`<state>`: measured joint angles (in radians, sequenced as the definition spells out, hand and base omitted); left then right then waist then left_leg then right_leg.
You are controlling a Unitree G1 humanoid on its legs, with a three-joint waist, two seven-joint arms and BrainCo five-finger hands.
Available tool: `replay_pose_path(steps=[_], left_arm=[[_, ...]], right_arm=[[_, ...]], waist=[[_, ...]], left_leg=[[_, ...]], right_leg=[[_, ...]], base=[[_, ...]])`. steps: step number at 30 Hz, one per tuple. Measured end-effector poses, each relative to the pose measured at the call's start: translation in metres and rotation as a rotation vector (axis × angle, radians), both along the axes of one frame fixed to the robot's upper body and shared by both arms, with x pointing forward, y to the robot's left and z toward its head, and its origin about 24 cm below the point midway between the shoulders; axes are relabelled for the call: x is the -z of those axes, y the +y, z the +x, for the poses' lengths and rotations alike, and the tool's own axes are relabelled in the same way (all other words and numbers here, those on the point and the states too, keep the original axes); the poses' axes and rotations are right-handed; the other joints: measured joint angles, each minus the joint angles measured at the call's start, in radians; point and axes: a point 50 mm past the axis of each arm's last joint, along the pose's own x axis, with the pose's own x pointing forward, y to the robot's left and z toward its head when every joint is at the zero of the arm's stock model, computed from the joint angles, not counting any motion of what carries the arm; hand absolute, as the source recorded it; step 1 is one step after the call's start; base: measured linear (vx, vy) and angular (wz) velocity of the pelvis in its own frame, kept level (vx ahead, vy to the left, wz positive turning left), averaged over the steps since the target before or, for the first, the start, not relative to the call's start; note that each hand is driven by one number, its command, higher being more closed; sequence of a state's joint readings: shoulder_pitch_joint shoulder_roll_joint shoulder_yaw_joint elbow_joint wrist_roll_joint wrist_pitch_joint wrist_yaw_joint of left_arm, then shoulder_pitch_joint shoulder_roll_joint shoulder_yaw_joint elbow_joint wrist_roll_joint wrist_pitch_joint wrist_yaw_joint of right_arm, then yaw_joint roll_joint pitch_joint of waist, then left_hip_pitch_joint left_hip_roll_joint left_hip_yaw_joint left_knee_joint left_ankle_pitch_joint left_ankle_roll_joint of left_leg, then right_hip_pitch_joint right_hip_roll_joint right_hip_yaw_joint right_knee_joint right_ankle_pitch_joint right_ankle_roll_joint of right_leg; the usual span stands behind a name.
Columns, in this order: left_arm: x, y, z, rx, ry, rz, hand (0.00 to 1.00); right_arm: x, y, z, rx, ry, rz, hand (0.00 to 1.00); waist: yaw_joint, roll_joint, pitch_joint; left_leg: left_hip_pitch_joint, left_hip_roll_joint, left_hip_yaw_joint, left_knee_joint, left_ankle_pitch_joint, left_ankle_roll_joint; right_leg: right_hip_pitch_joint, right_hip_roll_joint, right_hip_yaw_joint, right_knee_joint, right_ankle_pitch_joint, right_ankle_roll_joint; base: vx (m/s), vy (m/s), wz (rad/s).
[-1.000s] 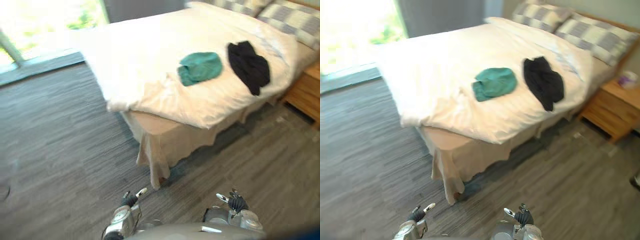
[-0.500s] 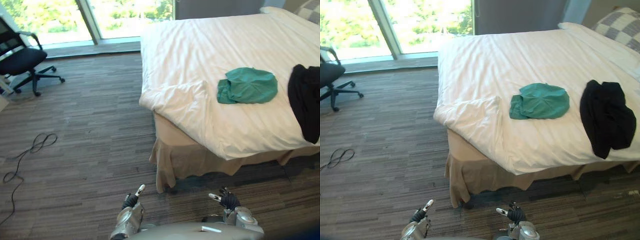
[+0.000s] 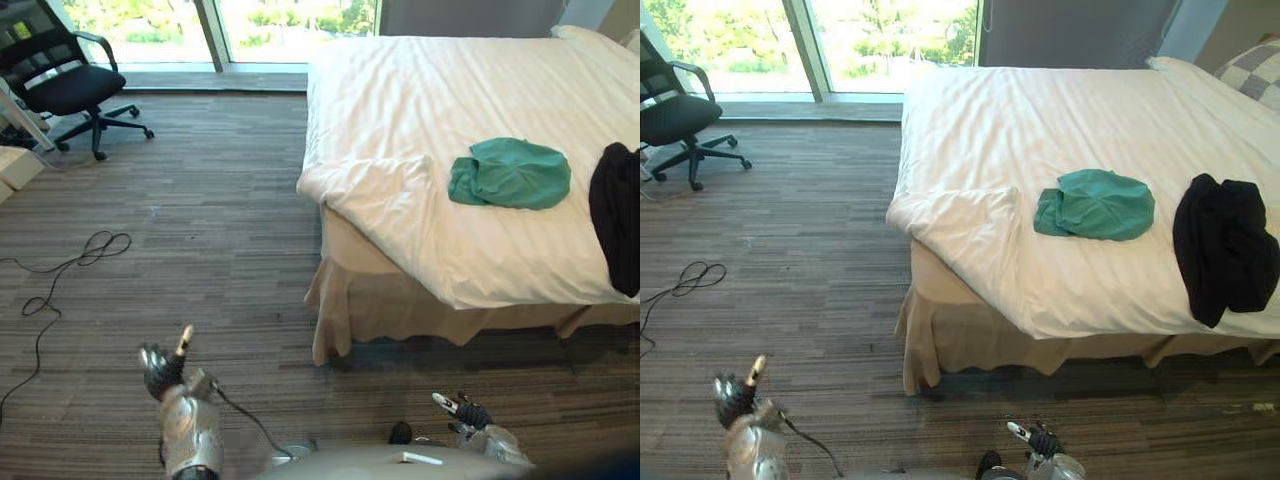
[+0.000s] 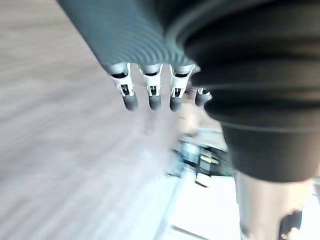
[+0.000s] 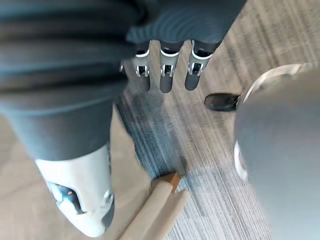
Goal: Tidy the bed and pick cloth on bed and put in laundry
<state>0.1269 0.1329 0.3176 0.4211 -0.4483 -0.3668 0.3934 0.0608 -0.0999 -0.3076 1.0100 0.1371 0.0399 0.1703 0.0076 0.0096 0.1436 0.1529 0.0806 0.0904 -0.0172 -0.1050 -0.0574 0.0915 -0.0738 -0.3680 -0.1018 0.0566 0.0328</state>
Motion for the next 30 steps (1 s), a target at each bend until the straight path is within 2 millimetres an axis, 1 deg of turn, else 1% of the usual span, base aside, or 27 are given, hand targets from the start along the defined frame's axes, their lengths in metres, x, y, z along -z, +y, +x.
replay_pose_path(steps=[1, 2, 3, 4, 6, 7, 8, 9, 10, 11, 12, 13, 14, 15, 16, 17, 18, 19, 21, 24, 25, 26, 27, 28, 30], left_arm=[[-0.015, 0.003, 0.010, 0.031, -0.015, 0.093, 0.00], [-0.023, 0.004, 0.017, 0.048, -0.021, 0.139, 0.00], [-0.039, 0.008, 0.030, 0.087, -0.031, 0.228, 0.00], [-0.054, 0.012, 0.046, 0.141, -0.026, 0.297, 0.00], [-0.080, 0.027, 0.064, 0.196, -0.011, 0.431, 0.00], [-0.102, 0.042, 0.076, 0.228, -0.014, 0.511, 0.00], [-0.114, 0.048, 0.082, 0.243, -0.018, 0.555, 0.00], [-0.140, 0.058, 0.095, 0.259, -0.035, 0.635, 0.00], [-0.156, 0.061, 0.103, 0.266, -0.061, 0.670, 0.00], [-0.185, 0.060, 0.117, 0.268, -0.111, 0.734, 0.00], [-0.208, 0.057, 0.128, 0.269, -0.137, 0.804, 0.00], [-0.216, 0.054, 0.133, 0.274, -0.145, 0.830, 0.00], [-0.227, 0.046, 0.142, 0.267, -0.155, 0.863, 0.00], [-0.230, 0.040, 0.148, 0.262, -0.142, 0.895, 0.00], [-0.237, 0.029, 0.156, 0.247, -0.122, 0.972, 0.00], [-0.241, 0.025, 0.160, 0.238, -0.117, 1.007, 0.00], [-0.249, 0.016, 0.169, 0.216, -0.109, 1.054, 0.00], [-0.254, 0.013, 0.172, 0.201, -0.109, 1.065, 0.00], [-0.270, 0.004, 0.182, 0.139, -0.099, 1.105, 0.00], [-0.284, -0.007, 0.191, 0.095, -0.075, 1.144, 0.00], [-0.295, -0.015, 0.195, 0.076, -0.088, 1.151, 0.00], [-0.296, -0.017, 0.196, 0.076, -0.090, 1.152, 0.00], [-0.304, -0.022, 0.198, 0.060, -0.098, 1.156, 0.00], [-0.316, -0.027, 0.199, 0.031, -0.118, 1.158, 0.00], [-0.326, -0.034, 0.200, 0.011, -0.141, 1.140, 0.00]], right_arm=[[-0.002, -0.007, -0.002, 0.006, -0.005, -0.011, 0.00], [-0.003, -0.010, -0.003, 0.008, -0.003, -0.015, 0.00], [-0.004, -0.015, -0.002, 0.009, -0.008, -0.023, 0.00], [-0.007, -0.022, 0.000, 0.005, -0.012, -0.033, 0.00], [-0.013, -0.033, 0.004, 0.012, -0.028, -0.049, 0.00], [-0.016, -0.040, 0.006, 0.014, -0.030, -0.061, 0.00], [-0.018, -0.044, 0.006, 0.014, -0.028, -0.069, 0.00], [-0.021, -0.053, 0.007, 0.019, -0.026, -0.084, 0.00], [-0.023, -0.057, 0.008, 0.020, -0.025, -0.091, 0.00], [-0.029, -0.065, 0.017, 0.022, -0.041, -0.104, 0.00], [-0.034, -0.070, 0.029, 0.022, -0.066, -0.113, 0.00], [-0.036, -0.070, 0.034, 0.024, -0.076, -0.113, 0.00], [-0.041, -0.067, 0.049, 0.021, -0.110, -0.103, 0.00], [-0.044, -0.063, 0.061, 0.024, -0.141, -0.090, 0.00], [-0.051, -0.058, 0.077, 0.014, -0.185, -0.085, 0.00], [-0.053, -0.057, 0.083, 0.010, -0.200, -0.089, 0.00], [-0.058, -0.056, 0.093, 0.009, -0.224, -0.102, 0.00], [-0.060, -0.055, 0.098, 0.005, -0.232, -0.106, 0.00], [-0.064, -0.049, 0.108, -0.003, -0.268, -0.121, 0.00], [-0.069, -0.047, 0.117, 0.005, -0.304, -0.138, 0.00], [-0.074, -0.045, 0.125, -0.004, -0.334, -0.152, 0.00], [-0.074, -0.044, 0.126, -0.005, -0.338, -0.152, 0.00], [-0.077, -0.040, 0.131, -0.012, -0.362, -0.152, 0.00], [-0.082, -0.036, 0.138, -0.010, -0.402, -0.142, 0.00], [-0.087, -0.032, 0.143, -0.010, -0.438, -0.138, 0.00]], waist=[[-0.006, 0.006, -0.004], [-0.013, 0.011, -0.007], [-0.025, 0.011, -0.014], [-0.033, 0.018, -0.012], [-0.041, 0.036, -0.004], [-0.047, 0.047, 0.000], [-0.050, 0.053, 0.000], [-0.057, 0.063, -0.002], [-0.058, 0.065, -0.004], [-0.051, 0.077, 0.002], [-0.053, 0.089, 0.023], [-0.059, 0.089, 0.039], [-0.068, 0.089, 0.067], [-0.076, 0.090, 0.088], [-0.080, 0.090, 0.114], [-0.081, 0.091, 0.127], [-0.089, 0.093, 0.156], [-0.096, 0.093, 0.171], [-0.105, 0.091, 0.222], [-0.112, 0.093, 0.253], [-0.121, 0.094, 0.287], [-0.121, 0.095, 0.290], [-0.122, 0.095, 0.291], [-0.125, 0.096, 0.292], [-0.124, 0.095, 0.298]], left_leg=[[-0.005, 0.006, 0.015, 0.000, 0.000, 0.000], [-0.014, 0.008, 0.017, 0.001, 0.000, 0.000], [-0.029, 0.013, 0.023, 0.000, 0.000, 0.000], [-0.032, 0.020, 0.039, -0.004, 0.001, -0.001], [-0.031, 0.029, 0.059, -0.009, 0.007, -0.012], [-0.034, 0.035, 0.067, -0.013, 0.010, -0.018], [-0.040, 0.036, 0.069, -0.015, 0.011, -0.019], [-0.067, 0.040, 0.071, -0.015, 0.019, -0.026], [-0.088, 0.040, 0.074, -0.014, 0.030, -0.031], [-0.125, 0.039, 0.090, -0.014, 0.051, -0.030], [-0.155, 0.035, 0.092, -0.015, 0.067, -0.032], [-0.163, 0.030, 0.094, -0.015, 0.077, -0.036], [-0.178, 0.019, 0.098, -0.011, 0.092, -0.041], [-0.182, 0.016, 0.101, -0.007, 0.094, -0.042], [-0.208, 0.013, 0.121, 0.004, 0.094, -0.042], [-0.220, 0.011, 0.123, 0.007, 0.096, -0.039], [-0.244, 0.004, 0.124, 0.008, 0.106, -0.037], [-0.253, 0.002, 0.124, 0.008, 0.108, -0.035], [-0.283, -0.001, 0.150, 0.008, 0.109, -0.033], [-0.327, -0.010, 0.176, 0.006, 0.118, -0.021], [-0.328, -0.014, 0.182, 0.008, 0.121, -0.018], [-0.330, -0.014, 0.184, 0.009, 0.121, -0.018], [-0.349, -0.016, 0.202, 0.011, 0.121, -0.018], [-0.382, -0.021, 0.212, 0.016, 0.124, -0.014], [-0.404, -0.027, 0.234, 0.017, 0.133, -0.012]], right_leg=[[-0.011, 0.004, 0.002, 0.000, 0.000, 0.000], [-0.020, 0.006, 0.002, 0.000, 0.000, 0.000], [-0.034, 0.009, 0.002, 0.000, 0.000, 0.000], [-0.044, 0.015, 0.007, 0.000, 0.000, 0.000], [-0.056, 0.030, 0.030, 0.000, -0.001, -0.001], [-0.066, 0.038, 0.035, 0.001, -0.001, -0.002], [-0.074, 0.040, 0.036, 0.002, -0.002, -0.003], [-0.102, 0.043, 0.037, 0.007, 0.000, -0.011], [-0.129, 0.041, 0.044, 0.015, 0.012, -0.030], [-0.186, 0.035, 0.053, 0.042, 0.015, -0.043], [-0.230, 0.030, 0.056, 0.065, 0.021, -0.055], [-0.246, 0.024, 0.058, 0.077, 0.020, -0.058], [-0.262, 0.016, 0.063, 0.087, 0.019, -0.058], [-0.266, 0.013, 0.067, 0.087, 0.019, -0.058], [-0.299, 0.010, 0.086, 0.099, 0.019, -0.059], [-0.315, 0.008, 0.092, 0.106, 0.020, -0.059], [-0.341, 0.001, 0.096, 0.113, 0.021, -0.061], [-0.352, -0.001, 0.099, 0.115, 0.023, -0.063], [-0.400, -0.001, 0.118, 0.131, 0.027, -0.068], [-0.467, -0.009, 0.147, 0.157, 0.028, -0.069], [-0.473, -0.013, 0.153, 0.166, 0.028, -0.069], [-0.477, -0.014, 0.156, 0.169, 0.028, -0.069], [-0.507, -0.015, 0.166, 0.182, 0.028, -0.069], [-0.550, -0.020, 0.176, 0.198, 0.028, -0.069], [-0.583, -0.025, 0.190, 0.213, 0.028, -0.069]], base=[[-0.06, -0.010, -0.31], [-0.03, -0.024, -0.12], [-0.01, -0.034, -0.07], [0.00, -0.040, -0.18], [0.03, -0.025, -0.31], [0.06, -0.012, -0.23], [0.08, -0.013, -0.12], [0.06, -0.014, -0.05], [0.09, -0.018, -0.14], [0.08, -0.010, -0.12], [0.09, -0.003, -0.09], [0.05, 0.017, 0.02], [0.04, 0.017, -0.03], [0.03, 0.016, -0.18], [0.03, 0.006, -0.22], [0.01, 0.010, -0.20], [0.00, 0.011, -0.04], [-0.02, 0.019, -0.05], [-0.03, 0.017, -0.19], [-0.02, 0.013, -0.19], [-0.01, 0.015, -0.13], [-0.03, 0.008, -0.13], [-0.05, -0.001, -0.15], [-0.04, -0.003, -0.17], [-0.03, -0.004, -0.08]])
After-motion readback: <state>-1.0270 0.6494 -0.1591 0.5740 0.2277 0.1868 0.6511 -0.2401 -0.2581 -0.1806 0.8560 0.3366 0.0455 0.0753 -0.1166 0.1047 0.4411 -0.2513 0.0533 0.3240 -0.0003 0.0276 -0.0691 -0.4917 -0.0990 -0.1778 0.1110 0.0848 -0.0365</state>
